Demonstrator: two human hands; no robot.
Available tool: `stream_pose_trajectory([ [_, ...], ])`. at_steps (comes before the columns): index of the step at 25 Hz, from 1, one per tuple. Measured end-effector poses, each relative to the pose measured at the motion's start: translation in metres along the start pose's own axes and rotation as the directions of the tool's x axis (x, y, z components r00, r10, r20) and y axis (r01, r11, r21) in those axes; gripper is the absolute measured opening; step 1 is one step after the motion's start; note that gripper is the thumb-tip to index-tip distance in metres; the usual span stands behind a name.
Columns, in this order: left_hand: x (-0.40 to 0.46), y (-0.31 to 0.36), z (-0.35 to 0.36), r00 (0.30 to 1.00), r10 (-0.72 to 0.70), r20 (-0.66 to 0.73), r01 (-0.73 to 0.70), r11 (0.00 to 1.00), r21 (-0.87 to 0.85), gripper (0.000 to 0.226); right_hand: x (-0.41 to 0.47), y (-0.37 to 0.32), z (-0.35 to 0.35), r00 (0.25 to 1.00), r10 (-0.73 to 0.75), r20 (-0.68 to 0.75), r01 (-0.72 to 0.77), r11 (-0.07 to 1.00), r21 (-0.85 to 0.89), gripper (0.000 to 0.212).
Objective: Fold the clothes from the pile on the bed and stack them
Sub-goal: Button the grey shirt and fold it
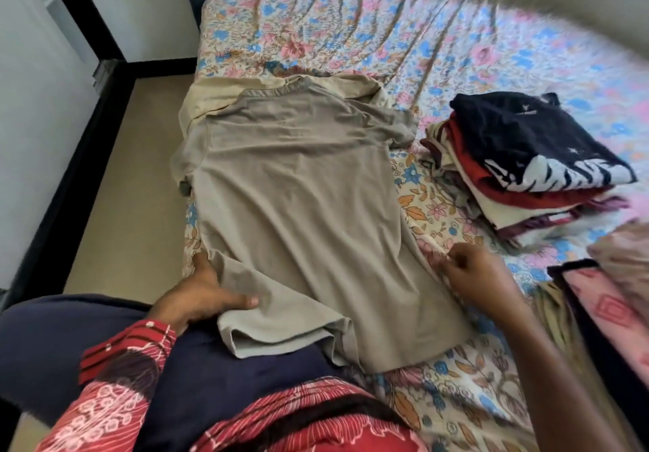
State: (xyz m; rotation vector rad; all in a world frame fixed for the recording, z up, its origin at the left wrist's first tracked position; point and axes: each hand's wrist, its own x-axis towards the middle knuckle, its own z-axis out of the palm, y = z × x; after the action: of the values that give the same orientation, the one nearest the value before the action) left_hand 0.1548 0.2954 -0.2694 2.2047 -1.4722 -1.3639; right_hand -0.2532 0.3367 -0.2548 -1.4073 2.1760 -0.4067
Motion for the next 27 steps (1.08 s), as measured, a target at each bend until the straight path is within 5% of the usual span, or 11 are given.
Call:
stream_pose_trajectory([
  [2,-0.009,-0.012,0.009,0.998,0.038,-0.046,-0.041,0.997,-0.061,0.106,-0.015,0.008,0.005,0.971,0.038,-0.238,-0.001,0.988,0.153,0.028],
  [5,-0.02,-0.03,-0.001,0.994,0.019,-0.107,-0.039,0.982,-0.187,0.116,-0.04,0.009,0.017,0.84,-0.158,-0.519,0.139,0.987,-0.076,0.026],
  [9,-0.041,-0.019,0.002,0.993,0.066,-0.097,-0.074,0.994,-0.082,0.121,-0.058,0.009,0.028,0.991,-0.022,-0.133,-0.002,0.984,-0.177,0.052],
  [13,-0.051,-0.01,0.012,0.978,0.171,-0.119,-0.145,0.969,0.199,0.125,-0.061,0.011,0.03,0.968,-0.155,-0.198,0.104,0.963,-0.247,0.038],
  [16,-0.059,-0.017,-0.008,0.945,0.199,-0.258,-0.219,0.974,-0.051,0.11,-0.062,0.02,0.029,0.921,-0.133,-0.366,0.162,0.986,0.049,0.029],
  [18,-0.065,-0.021,-0.021,0.942,0.14,-0.306,-0.206,0.958,-0.198,0.098,-0.056,0.023,0.024,0.947,0.013,-0.322,0.087,0.952,0.295,0.021],
  [21,-0.074,-0.028,-0.039,0.978,0.071,-0.195,-0.126,0.951,-0.283,0.073,-0.043,0.027,-0.002,0.968,0.151,-0.199,-0.043,0.885,0.463,0.012],
  [23,-0.08,-0.028,-0.046,0.997,0.043,-0.07,-0.057,0.975,-0.214,0.059,-0.035,0.029,-0.017,0.976,0.13,-0.172,-0.069,0.944,0.323,0.019],
  [27,-0.071,-0.017,-0.049,0.996,0.071,-0.049,-0.065,0.992,0.108,0.046,-0.028,0.022,-0.008,0.987,0.012,-0.162,-0.064,0.946,-0.319,0.04],
])
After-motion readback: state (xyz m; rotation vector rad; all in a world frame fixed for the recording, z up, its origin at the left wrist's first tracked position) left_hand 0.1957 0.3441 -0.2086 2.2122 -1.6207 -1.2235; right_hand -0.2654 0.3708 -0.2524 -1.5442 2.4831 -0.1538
